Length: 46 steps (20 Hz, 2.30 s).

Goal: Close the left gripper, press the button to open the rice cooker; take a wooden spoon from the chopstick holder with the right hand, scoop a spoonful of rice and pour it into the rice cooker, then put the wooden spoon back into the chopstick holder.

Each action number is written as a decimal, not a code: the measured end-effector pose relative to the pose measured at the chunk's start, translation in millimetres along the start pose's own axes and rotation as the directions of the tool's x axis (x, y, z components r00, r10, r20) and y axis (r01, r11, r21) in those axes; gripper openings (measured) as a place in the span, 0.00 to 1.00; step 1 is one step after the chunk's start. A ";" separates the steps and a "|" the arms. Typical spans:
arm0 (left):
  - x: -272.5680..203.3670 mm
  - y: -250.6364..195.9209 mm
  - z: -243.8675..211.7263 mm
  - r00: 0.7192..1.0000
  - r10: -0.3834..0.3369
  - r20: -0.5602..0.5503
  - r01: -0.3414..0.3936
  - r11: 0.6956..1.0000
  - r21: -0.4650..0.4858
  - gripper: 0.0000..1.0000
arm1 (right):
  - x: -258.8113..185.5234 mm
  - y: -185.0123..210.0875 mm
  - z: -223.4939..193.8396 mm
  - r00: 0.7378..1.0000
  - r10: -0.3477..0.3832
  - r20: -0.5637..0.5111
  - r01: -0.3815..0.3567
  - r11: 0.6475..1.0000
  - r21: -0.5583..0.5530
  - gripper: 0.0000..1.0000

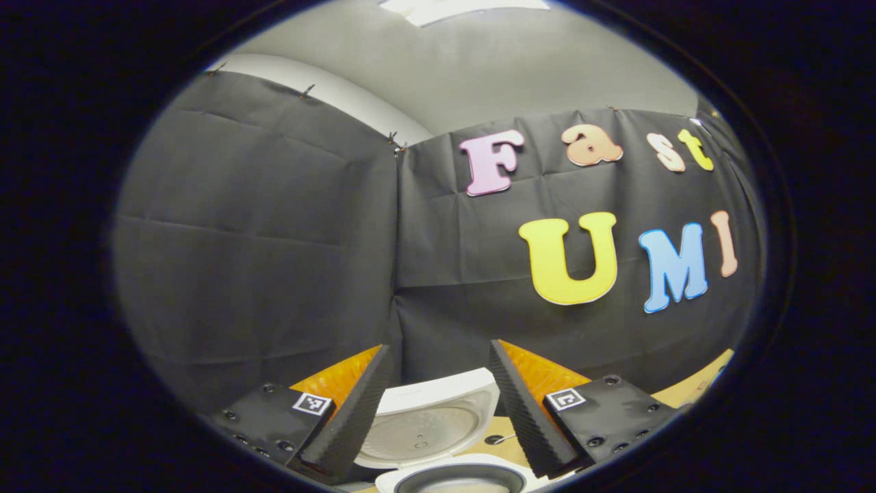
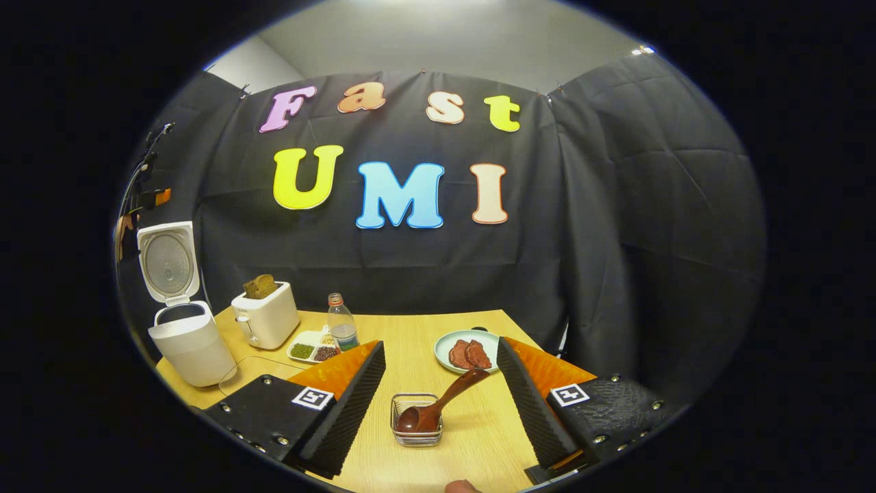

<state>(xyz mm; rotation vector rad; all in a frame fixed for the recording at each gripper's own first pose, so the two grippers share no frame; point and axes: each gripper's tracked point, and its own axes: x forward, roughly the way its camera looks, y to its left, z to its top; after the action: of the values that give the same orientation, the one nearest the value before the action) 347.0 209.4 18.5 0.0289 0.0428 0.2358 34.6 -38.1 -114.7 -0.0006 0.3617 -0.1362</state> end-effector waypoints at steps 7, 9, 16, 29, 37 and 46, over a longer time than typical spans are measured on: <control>71.3 27.1 -40.0 0.987 0.063 -0.148 -0.070 0.997 -0.043 0.98 | -8.7 -2.3 -15.9 0.999 -0.017 -0.030 0.017 1.000 -0.009 1.00; 84.6 32.3 -52.6 0.978 0.081 -0.194 -0.090 0.995 -0.039 0.98 | -11.6 -5.5 -20.1 0.999 -0.022 -0.037 0.022 1.000 -0.014 1.00; 96.1 40.0 -87.7 0.944 0.133 -0.301 -0.148 0.988 -0.030 0.99 | -11.5 -7.1 -20.6 0.999 -0.007 -0.033 0.007 1.000 -0.018 1.00; 29.0 2.6 -89.1 0.937 0.119 -0.328 -0.138 0.990 -0.036 0.98 | 5.5 -17.5 -23.9 0.997 0.066 -0.031 -0.065 0.997 0.032 0.99; -23.9 -30.2 -109.2 0.930 0.072 -0.361 -0.104 0.992 -0.069 0.98 | 13.1 -11.5 -18.6 0.992 0.128 -0.022 -0.127 0.992 0.024 0.99; -79.1 -63.1 -151.8 0.907 0.038 -0.419 -0.088 0.991 -0.101 0.97 | 12.6 -23.9 -19.9 0.991 0.131 -0.020 -0.131 0.991 0.036 1.00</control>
<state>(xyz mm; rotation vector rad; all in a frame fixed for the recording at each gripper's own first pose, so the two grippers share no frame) 278.0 133.1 -132.1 -0.1393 0.4556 0.3058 36.1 -63.1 -137.2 0.0591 0.3805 -0.0124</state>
